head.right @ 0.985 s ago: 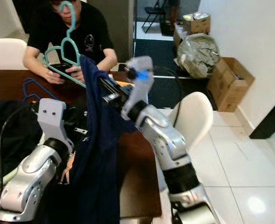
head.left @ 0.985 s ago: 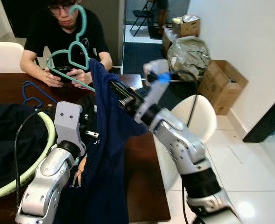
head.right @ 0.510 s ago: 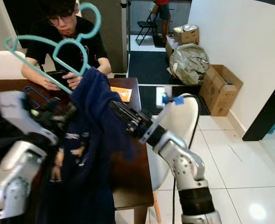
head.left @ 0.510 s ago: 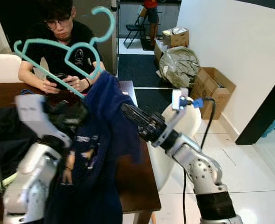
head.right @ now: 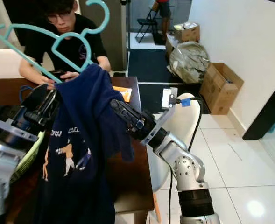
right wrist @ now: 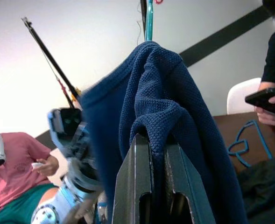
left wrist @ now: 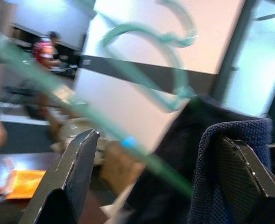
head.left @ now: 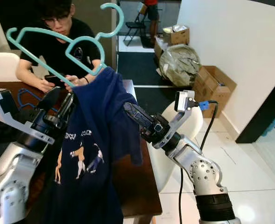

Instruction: Hang hanger

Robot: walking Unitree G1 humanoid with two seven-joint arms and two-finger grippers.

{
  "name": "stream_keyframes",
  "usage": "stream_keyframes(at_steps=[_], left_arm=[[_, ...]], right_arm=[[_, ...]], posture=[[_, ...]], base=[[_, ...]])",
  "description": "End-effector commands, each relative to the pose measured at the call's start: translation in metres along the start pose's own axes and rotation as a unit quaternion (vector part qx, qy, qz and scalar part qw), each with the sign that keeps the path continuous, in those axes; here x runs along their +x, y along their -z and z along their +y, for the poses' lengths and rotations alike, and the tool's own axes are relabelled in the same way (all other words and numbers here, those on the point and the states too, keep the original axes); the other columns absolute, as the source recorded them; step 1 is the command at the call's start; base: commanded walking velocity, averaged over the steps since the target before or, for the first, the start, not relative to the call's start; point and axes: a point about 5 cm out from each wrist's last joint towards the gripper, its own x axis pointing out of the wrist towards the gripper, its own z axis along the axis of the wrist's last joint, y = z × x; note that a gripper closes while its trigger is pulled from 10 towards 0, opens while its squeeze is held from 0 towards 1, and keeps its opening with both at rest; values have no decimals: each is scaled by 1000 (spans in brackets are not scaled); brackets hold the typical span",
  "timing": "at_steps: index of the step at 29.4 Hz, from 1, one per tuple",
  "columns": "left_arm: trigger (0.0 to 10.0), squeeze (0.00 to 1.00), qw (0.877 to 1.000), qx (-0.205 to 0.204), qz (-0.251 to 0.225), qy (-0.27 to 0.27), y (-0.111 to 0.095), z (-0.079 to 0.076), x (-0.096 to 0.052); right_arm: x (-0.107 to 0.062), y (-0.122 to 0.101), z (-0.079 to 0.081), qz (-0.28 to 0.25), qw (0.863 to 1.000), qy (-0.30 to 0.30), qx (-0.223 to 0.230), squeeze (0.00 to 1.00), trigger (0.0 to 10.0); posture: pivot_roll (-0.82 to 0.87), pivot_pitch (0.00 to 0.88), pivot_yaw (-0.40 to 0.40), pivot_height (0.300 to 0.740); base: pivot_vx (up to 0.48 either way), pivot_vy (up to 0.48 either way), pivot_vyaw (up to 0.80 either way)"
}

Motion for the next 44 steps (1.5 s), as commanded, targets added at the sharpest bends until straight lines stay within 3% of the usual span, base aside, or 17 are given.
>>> stream_keyframes(at_steps=[1, 6, 9, 12, 15, 19, 22, 24, 28, 30, 33, 40, 42, 44], left_arm=[[10000, 0, 1000, -3, 4, 22, -3, -4, -1], [10000, 0, 999, 12, 29, 10, -5, 3, -11], [10000, 0, 994, 53, 89, -42, -1, 22, -27], [10000, 0, 972, 105, 187, -95, 4, 42, -50], [10000, 0, 964, 126, 203, -118, 0, 51, -57], [10000, 0, 960, 157, 191, -129, -28, 58, -65], [10000, 0, 970, 162, 163, -77, -48, 49, -60], [10000, 0, 972, 161, 156, -65, -51, 47, -59], [10000, 0, 984, 137, 111, -37, -62, 43, -57], [10000, 0, 995, 86, 50, 14, -72, 29, -52], [10000, 0, 998, 39, 22, 43, -74, 24, -51], [10000, 0, 999, 18, -2, 39, -77, 26, -56], [10000, 0, 999, 3, -40, 20, -84, 33, -58], [10000, 0, 999, 3, -40, 20, -84, 33, -58]], right_arm=[[-2, 3, 0, 7, 1000, -1, 4, 0, 10000], [-3, 5, -1, 14, 1000, 4, 2, 0, 10000], [-5, 4, -5, 16, 1000, 14, -3, 0, 10000], [-5, 0, -7, 14, 1000, 17, -7, 0, 10000], [-5, -2, -7, 12, 1000, 17, -8, 0, 10000], [-6, -5, -8, 8, 1000, 16, -9, 0, 10000], [-7, -8, -8, 3, 1000, 10, -8, 0, 10000], [-7, -8, -8, 3, 1000, 9, -8, 0, 10000], [-8, -9, -7, 4, 1000, 4, -8, 0, 10000], [-10, -9, -5, 7, 1000, -6, -6, 0, 10000], [-10, -8, -2, 11, 1000, -18, -3, 0, 10000], [-10, -8, 3, 19, 999, -36, 0, 0, 10000], [-12, -8, 11, 28, 997, -69, 9, 0, 10000], [-12, -8, 11, 28, 997, -69, 9, 0, 10000]], posture=[[106, 0, -48, 740], [106, 0, -49, 740], [109, 0, -51, 740], [113, 0, -54, 740], [113, 0, -54, 740], [118, 0, -56, 740], [118, 0, -57, 740], [118, 0, -57, 740], [112, 0, -55, 740], [109, 0, -53, 740], [107, 0, -51, 740], [107, 0, -51, 740], [100, 0, -50, 740], [100, 0, -50, 740]], base=[[0, 0, 0], [0, 0, 0], [0, 0, 0], [0, 0, 0], [0, 0, 0], [0, 0, 0], [0, 0, 0], [0, 0, 0], [0, 0, 0], [0, 0, 0], [0, 0, 0], [0, 0, 0], [0, 0, 0], [0, 0, 0]])
